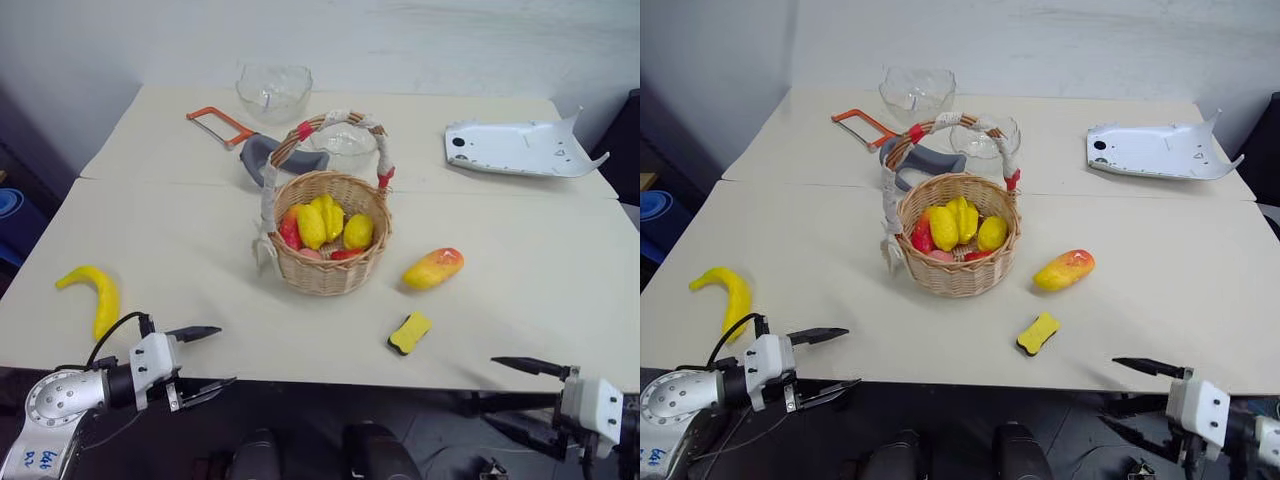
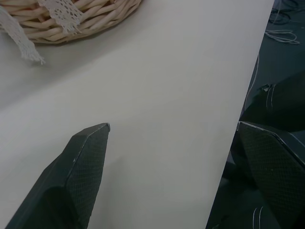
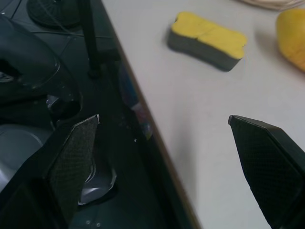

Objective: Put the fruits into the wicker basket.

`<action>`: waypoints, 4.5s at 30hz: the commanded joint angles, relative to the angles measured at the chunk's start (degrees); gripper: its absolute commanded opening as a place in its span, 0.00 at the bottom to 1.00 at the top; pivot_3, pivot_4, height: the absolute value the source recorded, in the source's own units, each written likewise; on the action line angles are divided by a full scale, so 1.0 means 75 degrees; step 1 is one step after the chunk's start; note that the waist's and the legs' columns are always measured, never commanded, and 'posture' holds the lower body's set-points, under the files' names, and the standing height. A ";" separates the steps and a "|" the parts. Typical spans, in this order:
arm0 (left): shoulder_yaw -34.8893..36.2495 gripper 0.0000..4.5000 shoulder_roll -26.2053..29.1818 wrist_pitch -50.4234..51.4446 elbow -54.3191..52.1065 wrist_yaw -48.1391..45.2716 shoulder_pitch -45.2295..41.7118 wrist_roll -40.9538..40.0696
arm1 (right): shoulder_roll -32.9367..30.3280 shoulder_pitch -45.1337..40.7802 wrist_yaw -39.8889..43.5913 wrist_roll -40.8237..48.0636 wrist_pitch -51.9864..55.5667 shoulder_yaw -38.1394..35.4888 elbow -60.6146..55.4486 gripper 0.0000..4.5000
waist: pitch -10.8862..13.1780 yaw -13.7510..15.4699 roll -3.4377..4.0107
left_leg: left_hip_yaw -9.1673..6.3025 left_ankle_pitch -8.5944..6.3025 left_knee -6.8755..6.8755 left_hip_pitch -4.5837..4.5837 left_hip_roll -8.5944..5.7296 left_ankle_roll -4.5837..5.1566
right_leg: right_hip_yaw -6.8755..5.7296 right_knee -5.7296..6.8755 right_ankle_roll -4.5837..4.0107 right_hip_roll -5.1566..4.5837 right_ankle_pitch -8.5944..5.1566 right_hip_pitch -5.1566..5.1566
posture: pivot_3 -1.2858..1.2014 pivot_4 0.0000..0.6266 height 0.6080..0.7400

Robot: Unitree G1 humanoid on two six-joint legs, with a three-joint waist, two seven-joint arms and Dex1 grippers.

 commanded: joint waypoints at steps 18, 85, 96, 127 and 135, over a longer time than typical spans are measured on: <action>-0.1004 1.00 0.0680 0.3213 -0.2105 -0.0715 -0.1317 -0.2109 | -0.1836 -0.5683 0.0766 -0.1080 0.3156 0.3762 -0.0532 0.99 | 0.0015 -0.0043 0.0024 | -0.0014 -0.0013 0.0044 -0.0024 0.0007 -0.0004 | -0.0007 0.0044 0.0029 0.0019 0.0015 -0.0031 | 0.52 0.24 1.00; 0.3253 1.00 -0.1595 0.1838 -0.0493 0.1857 0.0214 -0.1687 | 0.0938 -0.3985 -0.1388 0.1665 0.3377 0.1936 -0.2187 0.99 | 0.0024 -0.0385 0.0007 | 0.0007 -0.0038 0.0079 -0.0008 0.0058 -0.0138 | 0.0375 0.0115 0.0098 0.0261 0.0031 -0.0139 | 0.52 0.24 1.00; 0.6262 1.00 -0.2349 0.1454 0.1655 0.3835 0.1417 -0.2144 | 0.2411 -0.4640 -0.1123 0.0984 0.1595 0.3388 -0.2021 0.99 | -0.0057 -0.0231 -0.0160 | 0.0033 -0.0123 0.0096 -0.0004 0.0016 -0.0013 | 0.0344 0.0098 0.0082 0.0160 0.0024 -0.0131 | 0.52 0.24 1.00; 0.3547 0.46 -0.0246 0.7013 0.0154 0.5701 -0.0767 -0.2515 | 0.2400 -0.5068 -0.1655 0.0302 0.0994 0.3803 -0.1481 1.00 | -0.0069 -0.0197 -0.0132 | -0.0028 -0.0100 0.0081 -0.0004 0.0023 -0.0069 | 0.0207 0.0152 0.0017 0.0121 -0.0007 -0.0132 | 0.52 0.24 1.00; 0.4054 0.11 0.0441 0.4704 0.0668 0.2608 -0.0341 -0.2305 | 0.1920 -0.4846 -0.1617 0.0356 0.0797 0.3311 -0.1763 1.00 | -0.0069 -0.0203 -0.0134 | -0.0032 -0.0099 0.0070 -0.0015 0.0028 -0.0075 | 0.0200 0.0150 0.0008 0.0121 -0.0012 -0.0142 | 0.52 0.24 1.00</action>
